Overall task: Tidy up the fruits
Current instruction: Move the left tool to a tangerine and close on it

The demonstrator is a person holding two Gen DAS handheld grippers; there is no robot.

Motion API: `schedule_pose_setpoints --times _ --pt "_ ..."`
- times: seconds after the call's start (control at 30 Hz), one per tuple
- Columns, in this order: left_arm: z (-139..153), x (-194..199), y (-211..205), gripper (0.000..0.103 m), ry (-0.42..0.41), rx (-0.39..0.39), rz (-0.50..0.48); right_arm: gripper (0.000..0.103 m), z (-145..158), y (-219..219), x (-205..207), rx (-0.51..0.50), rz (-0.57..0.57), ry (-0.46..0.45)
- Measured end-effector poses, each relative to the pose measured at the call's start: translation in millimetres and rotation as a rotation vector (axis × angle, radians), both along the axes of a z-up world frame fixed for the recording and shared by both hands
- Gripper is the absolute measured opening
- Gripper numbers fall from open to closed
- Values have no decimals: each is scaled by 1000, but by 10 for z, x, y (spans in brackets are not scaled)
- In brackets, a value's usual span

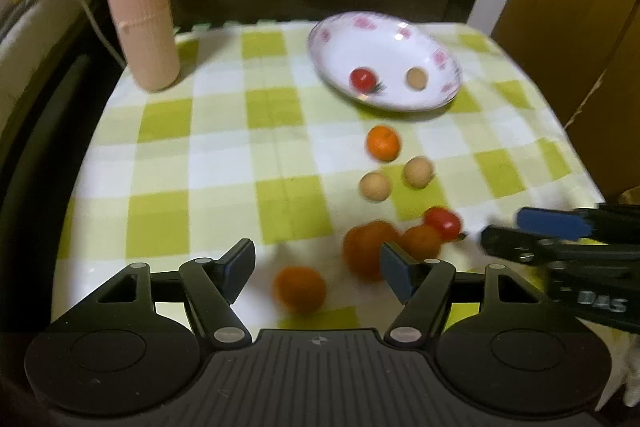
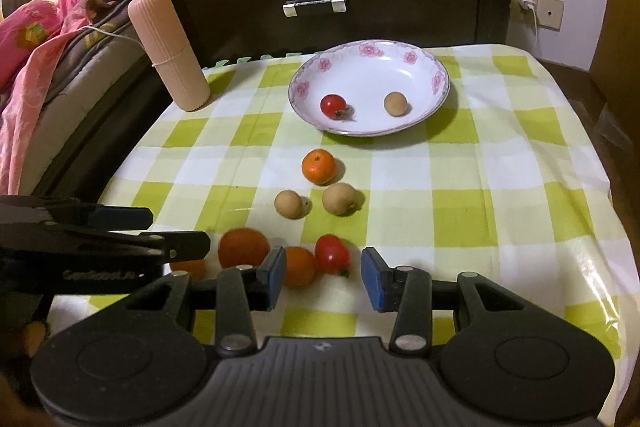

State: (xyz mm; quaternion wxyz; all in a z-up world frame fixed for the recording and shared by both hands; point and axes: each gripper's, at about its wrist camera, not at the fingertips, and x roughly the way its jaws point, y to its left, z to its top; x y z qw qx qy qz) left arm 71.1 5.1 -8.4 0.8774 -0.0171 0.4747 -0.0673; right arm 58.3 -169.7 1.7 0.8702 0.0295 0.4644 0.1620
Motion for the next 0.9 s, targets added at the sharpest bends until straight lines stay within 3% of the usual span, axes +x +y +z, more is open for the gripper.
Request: schedule_pose_setpoints --times 0.37,0.57,0.63,0.7,0.9 --pt "-266 32 -25 68 67 53 2 40 -17 -106 -77 6 -29 19" --pt "-334 58 -42 58 90 54 4 40 -38 -169 -67 1 -43 36" --pt "-341 60 -46 47 93 60 8 40 -50 -203 -70 0 -54 45" --pt "-333 52 -49 43 89 66 8 40 -66 -248 -84 0 -73 56" --pt "-252 -46 -58 43 76 52 -16 45 -137 -364 -172 -1 -144 116"
